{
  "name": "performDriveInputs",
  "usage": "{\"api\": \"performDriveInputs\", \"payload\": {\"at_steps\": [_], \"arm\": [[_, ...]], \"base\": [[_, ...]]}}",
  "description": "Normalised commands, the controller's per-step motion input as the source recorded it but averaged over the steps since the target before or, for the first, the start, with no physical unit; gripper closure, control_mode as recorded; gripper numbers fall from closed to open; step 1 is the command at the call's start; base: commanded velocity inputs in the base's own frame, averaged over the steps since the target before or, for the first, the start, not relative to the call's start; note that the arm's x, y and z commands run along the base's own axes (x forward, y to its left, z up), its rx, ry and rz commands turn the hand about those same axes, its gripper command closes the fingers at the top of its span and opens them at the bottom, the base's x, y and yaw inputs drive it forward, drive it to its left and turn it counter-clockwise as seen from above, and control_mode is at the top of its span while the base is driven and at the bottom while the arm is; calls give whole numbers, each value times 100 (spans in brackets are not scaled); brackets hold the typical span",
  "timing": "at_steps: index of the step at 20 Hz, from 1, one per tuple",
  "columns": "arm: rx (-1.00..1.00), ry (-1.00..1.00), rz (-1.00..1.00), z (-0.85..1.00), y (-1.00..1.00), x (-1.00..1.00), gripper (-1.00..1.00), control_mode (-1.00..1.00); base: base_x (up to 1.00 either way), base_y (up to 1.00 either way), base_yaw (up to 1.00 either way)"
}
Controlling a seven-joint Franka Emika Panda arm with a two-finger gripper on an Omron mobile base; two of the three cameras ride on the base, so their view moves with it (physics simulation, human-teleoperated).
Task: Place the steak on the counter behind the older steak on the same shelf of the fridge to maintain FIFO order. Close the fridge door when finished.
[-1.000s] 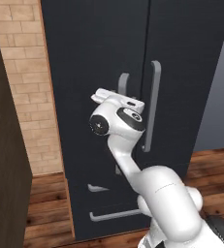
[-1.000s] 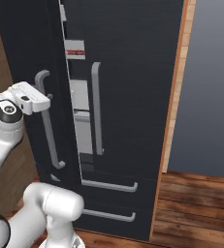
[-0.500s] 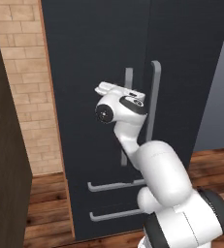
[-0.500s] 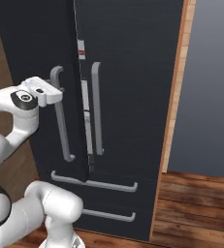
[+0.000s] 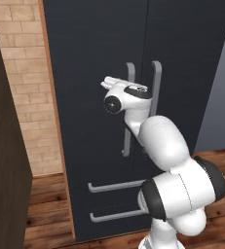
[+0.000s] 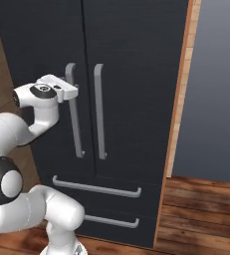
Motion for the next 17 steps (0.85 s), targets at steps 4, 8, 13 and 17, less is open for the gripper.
{"api": "performDriveInputs", "payload": {"at_steps": [4, 8, 13, 17], "arm": [[0, 0, 0, 0, -1, 61, -100, -100], [0, 1, 0, 0, 0, 66, -100, -100], [0, 4, 1, 0, 0, 64, -100, -100], [0, 8, 0, 0, 0, 68, -100, -100]], "base": [[0, 0, 0], [0, 0, 0], [0, 0, 0], [0, 0, 0]]}}
